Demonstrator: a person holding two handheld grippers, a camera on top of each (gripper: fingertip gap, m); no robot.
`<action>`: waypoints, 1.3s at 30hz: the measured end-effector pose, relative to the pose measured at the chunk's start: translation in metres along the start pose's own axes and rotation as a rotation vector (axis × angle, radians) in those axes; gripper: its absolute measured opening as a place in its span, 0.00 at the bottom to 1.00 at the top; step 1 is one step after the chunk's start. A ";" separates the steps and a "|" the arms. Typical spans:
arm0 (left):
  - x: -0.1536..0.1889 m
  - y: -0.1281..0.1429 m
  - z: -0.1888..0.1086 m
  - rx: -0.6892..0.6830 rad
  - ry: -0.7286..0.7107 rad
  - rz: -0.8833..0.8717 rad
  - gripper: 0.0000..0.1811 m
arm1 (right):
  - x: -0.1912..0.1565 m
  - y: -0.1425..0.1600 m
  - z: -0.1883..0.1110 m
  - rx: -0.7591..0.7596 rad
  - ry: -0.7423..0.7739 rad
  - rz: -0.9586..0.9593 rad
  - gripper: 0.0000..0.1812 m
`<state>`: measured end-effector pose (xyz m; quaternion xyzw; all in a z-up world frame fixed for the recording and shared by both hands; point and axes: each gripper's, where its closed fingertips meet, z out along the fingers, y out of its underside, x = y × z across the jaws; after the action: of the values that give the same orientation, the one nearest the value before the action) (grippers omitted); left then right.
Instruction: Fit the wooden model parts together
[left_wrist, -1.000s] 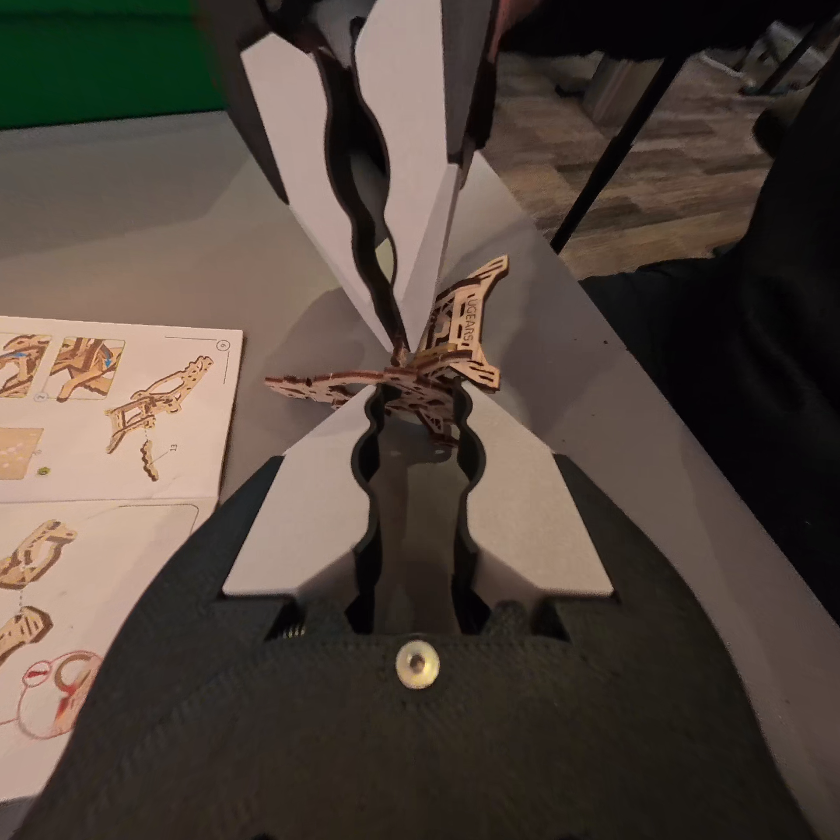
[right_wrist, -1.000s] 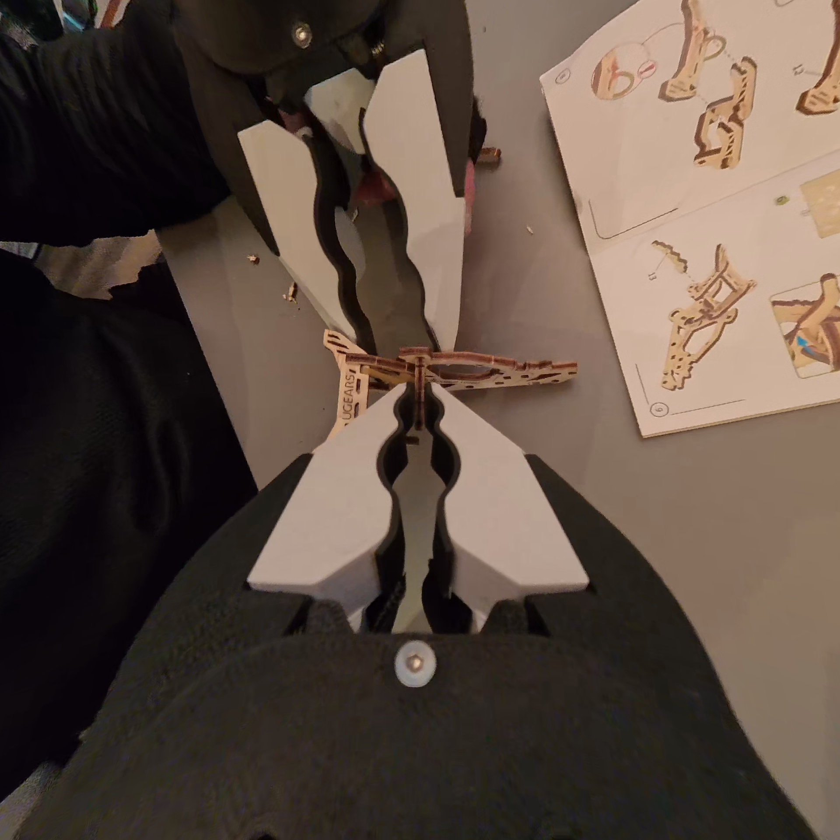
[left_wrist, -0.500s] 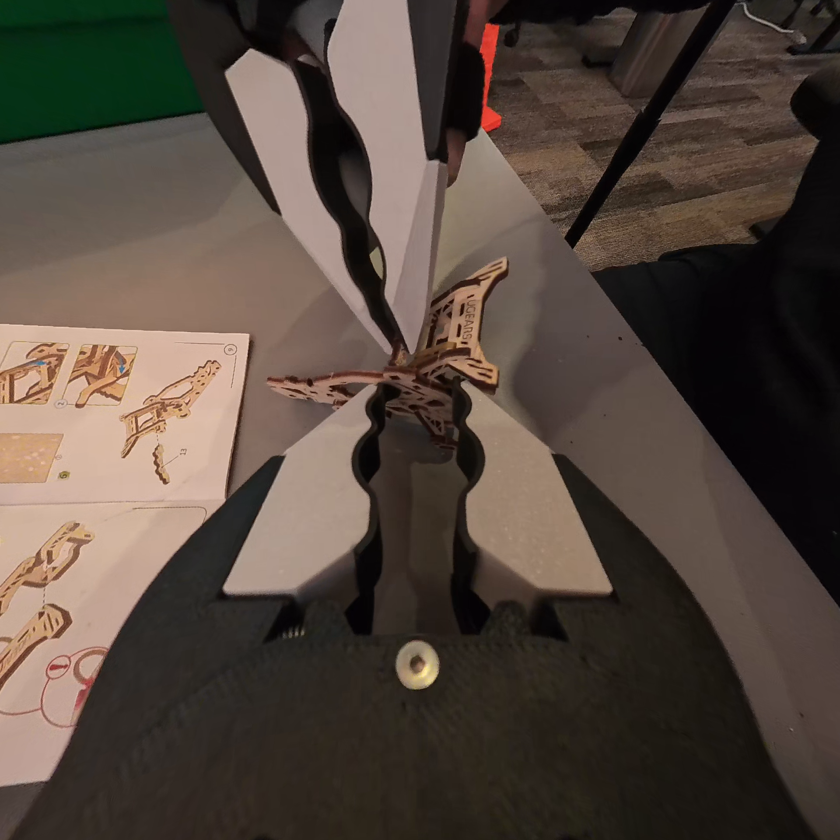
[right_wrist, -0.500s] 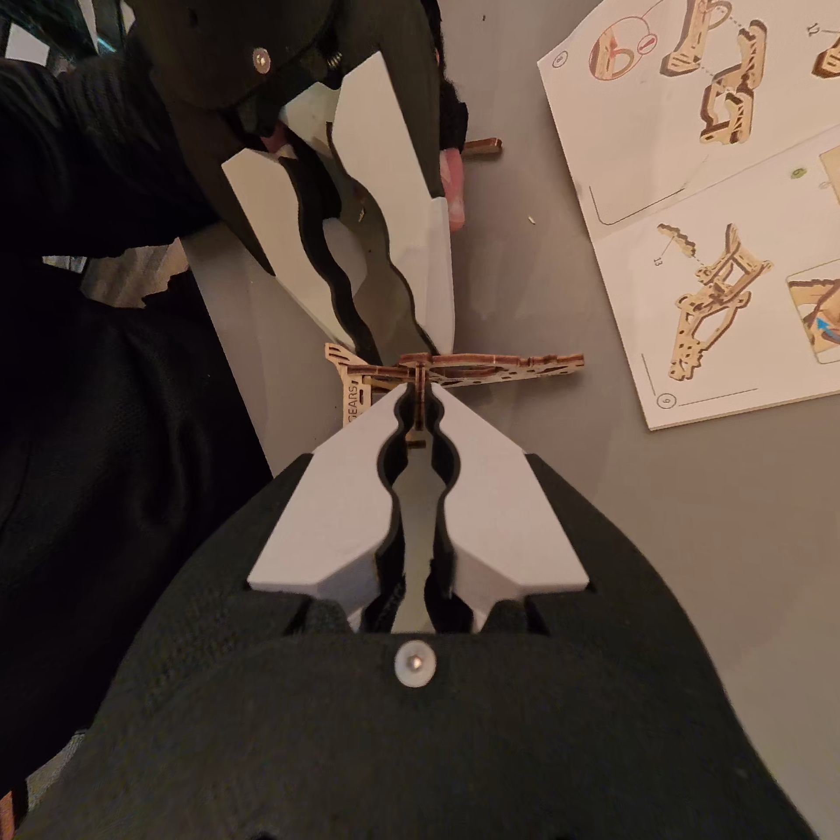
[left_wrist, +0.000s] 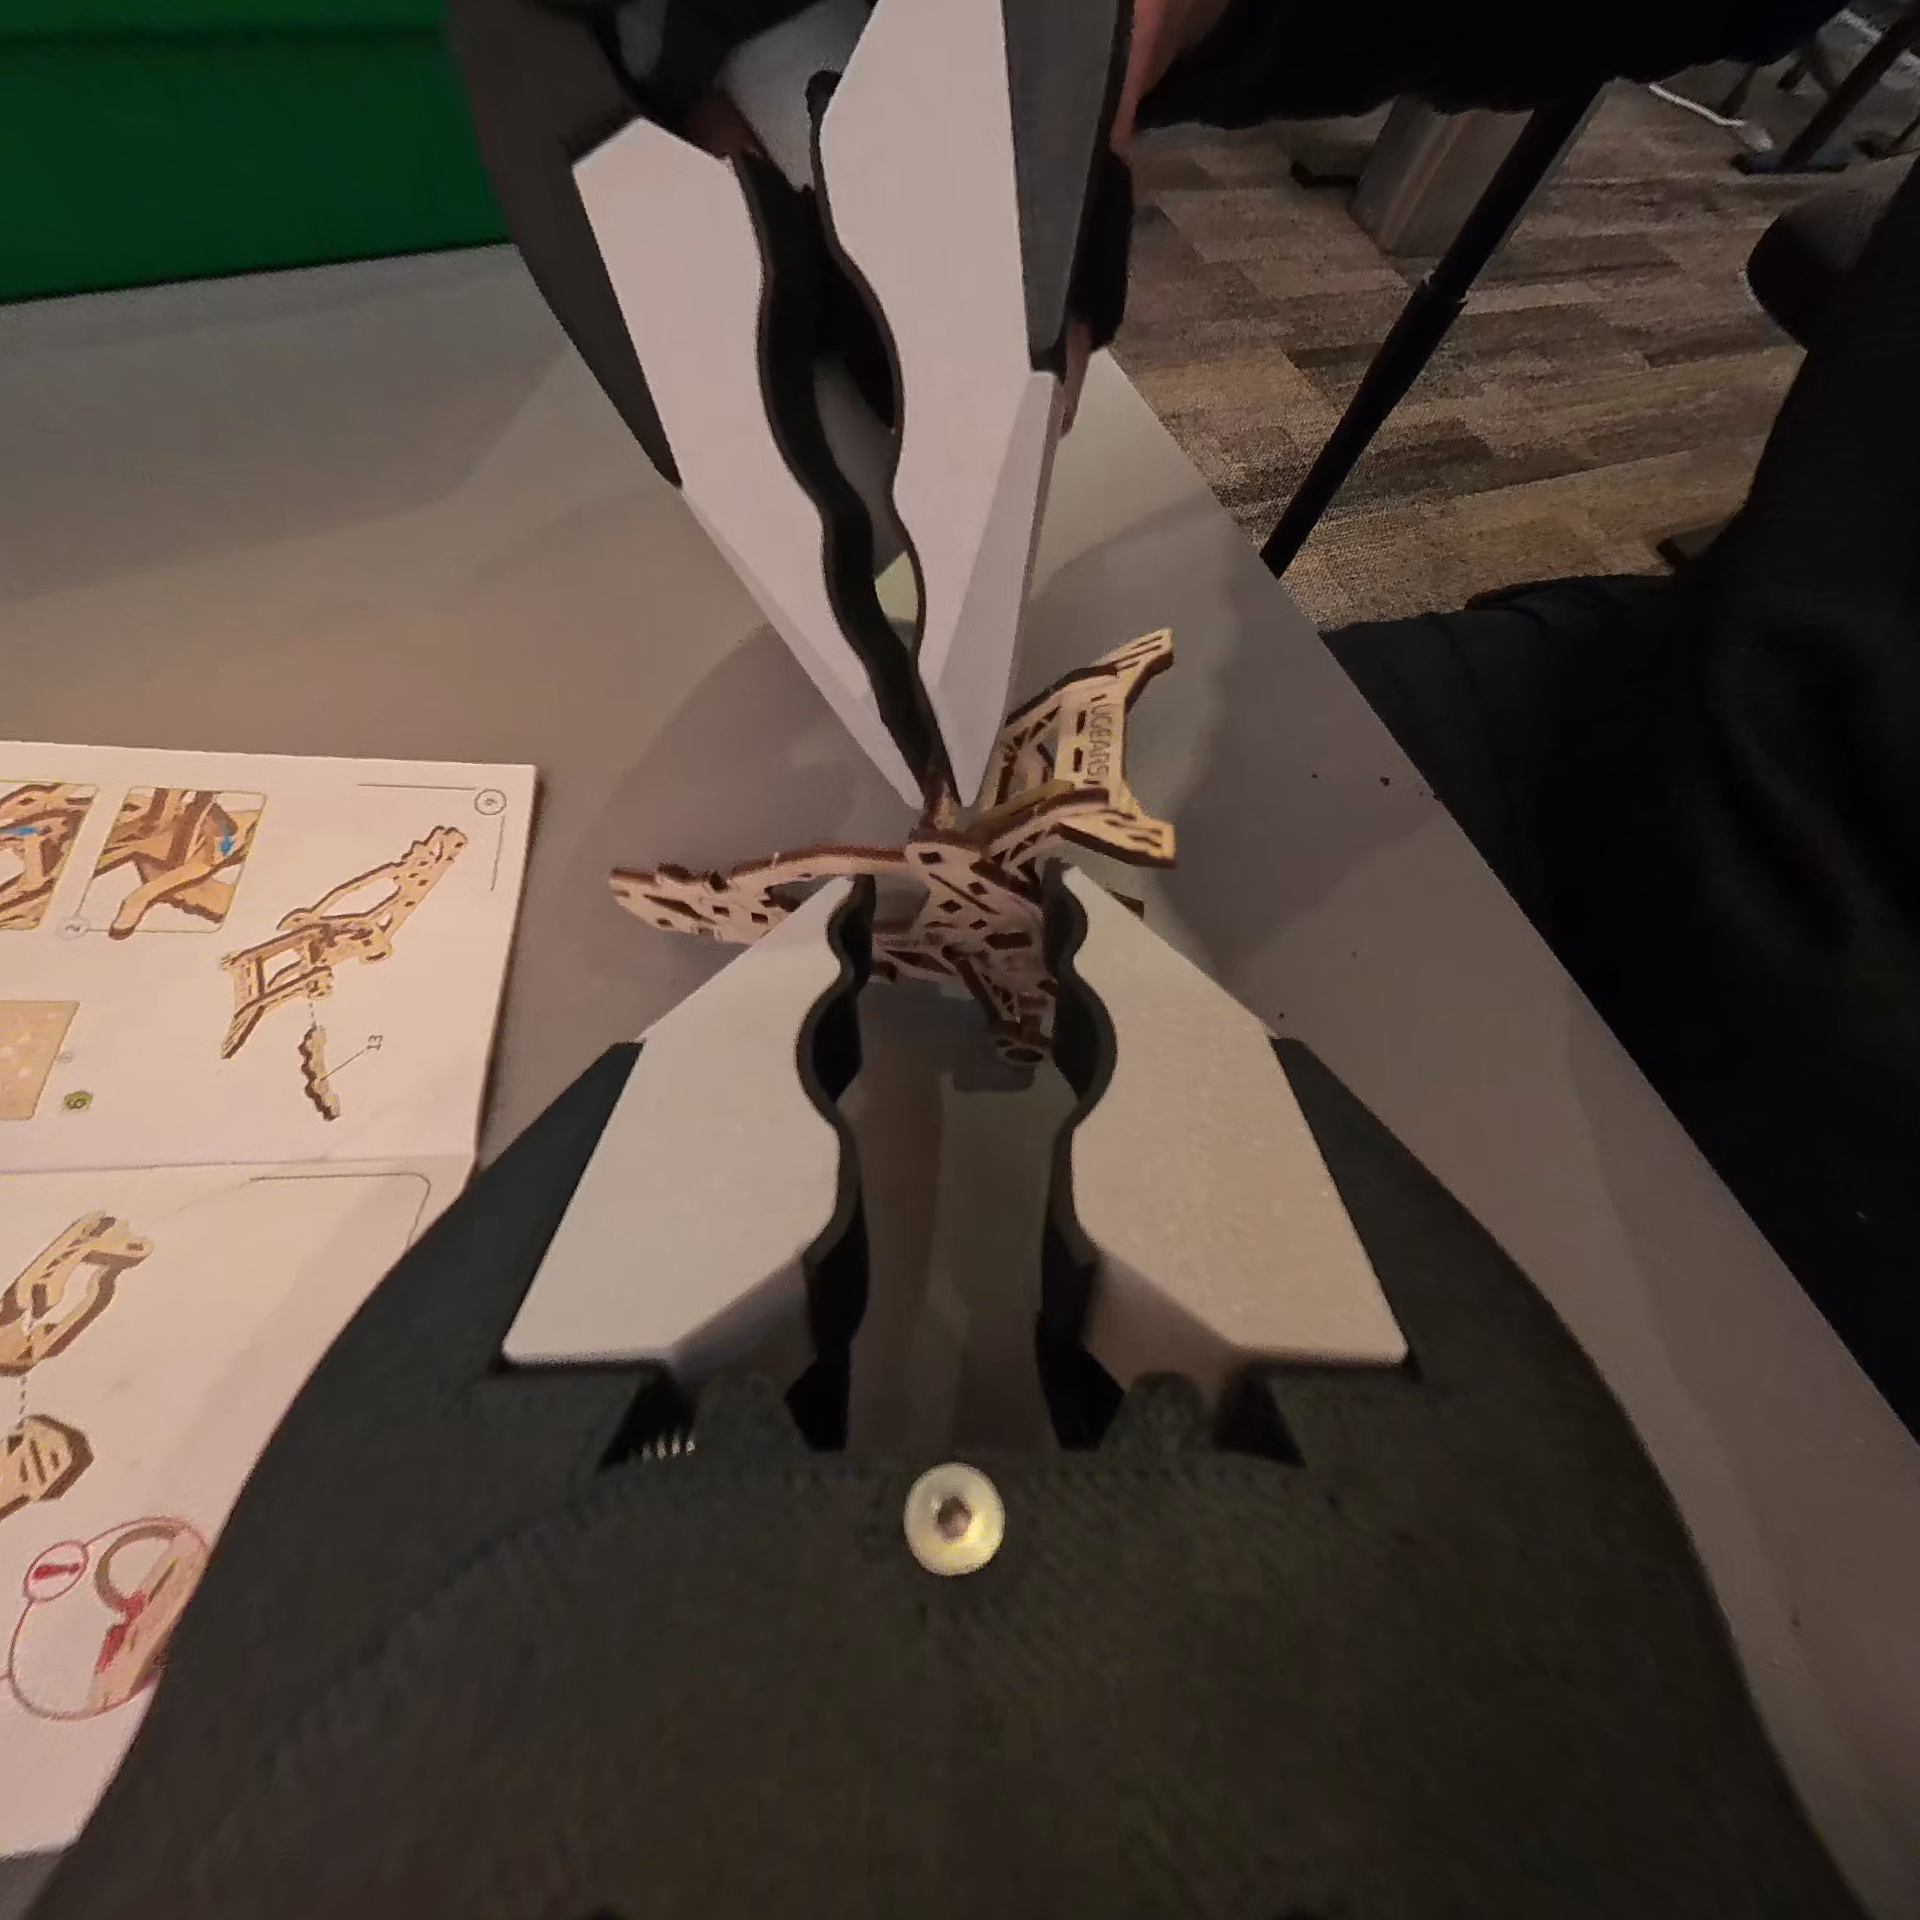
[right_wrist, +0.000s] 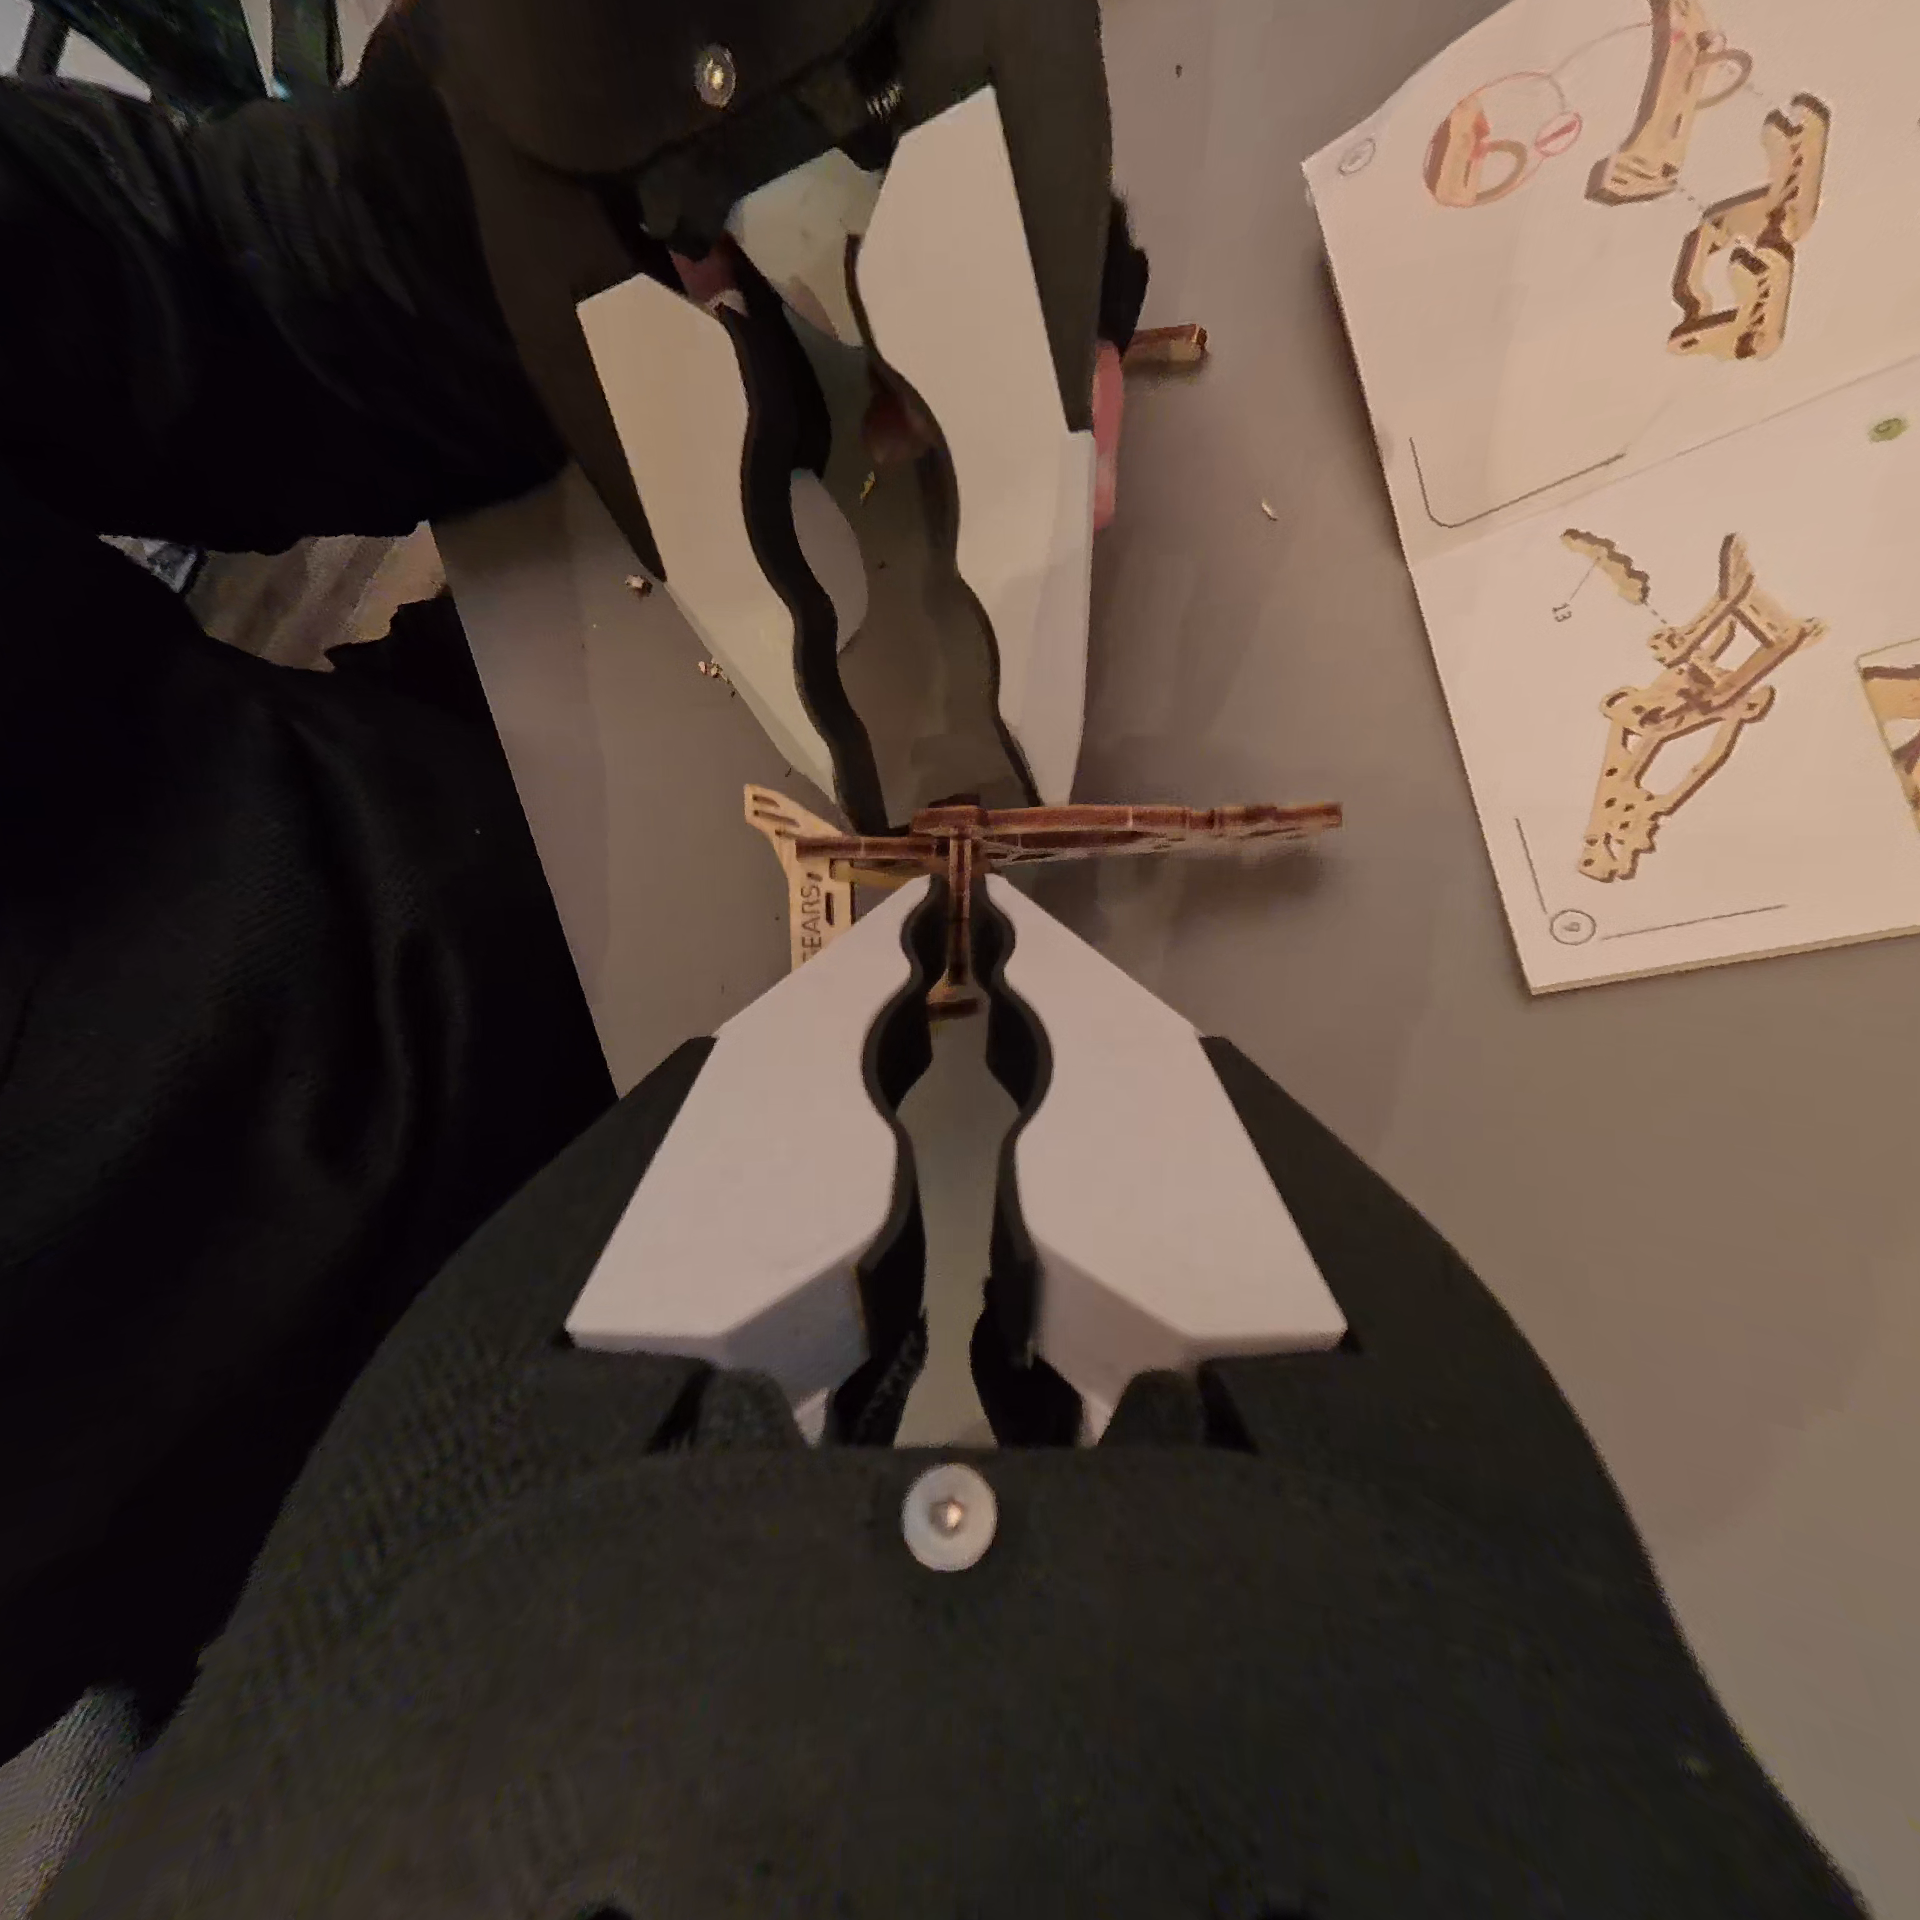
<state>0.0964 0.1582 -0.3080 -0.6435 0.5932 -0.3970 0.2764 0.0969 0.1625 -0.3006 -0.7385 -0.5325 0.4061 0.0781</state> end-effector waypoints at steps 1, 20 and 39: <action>0.001 0.000 0.001 -0.002 0.009 -0.005 0.16 | 0.000 0.002 0.000 0.012 -0.002 0.007 0.00; 0.010 -0.005 0.009 0.062 0.120 -0.110 0.13 | -0.004 0.005 -0.003 0.113 -0.004 -0.010 0.00; 0.003 -0.027 -0.011 0.249 0.153 -0.169 0.12 | -0.005 -0.013 -0.018 0.234 -0.005 -0.019 0.00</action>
<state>0.1014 0.1605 -0.2792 -0.6197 0.5027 -0.5371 0.2735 0.0994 0.1694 -0.2788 -0.7183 -0.4886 0.4666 0.1661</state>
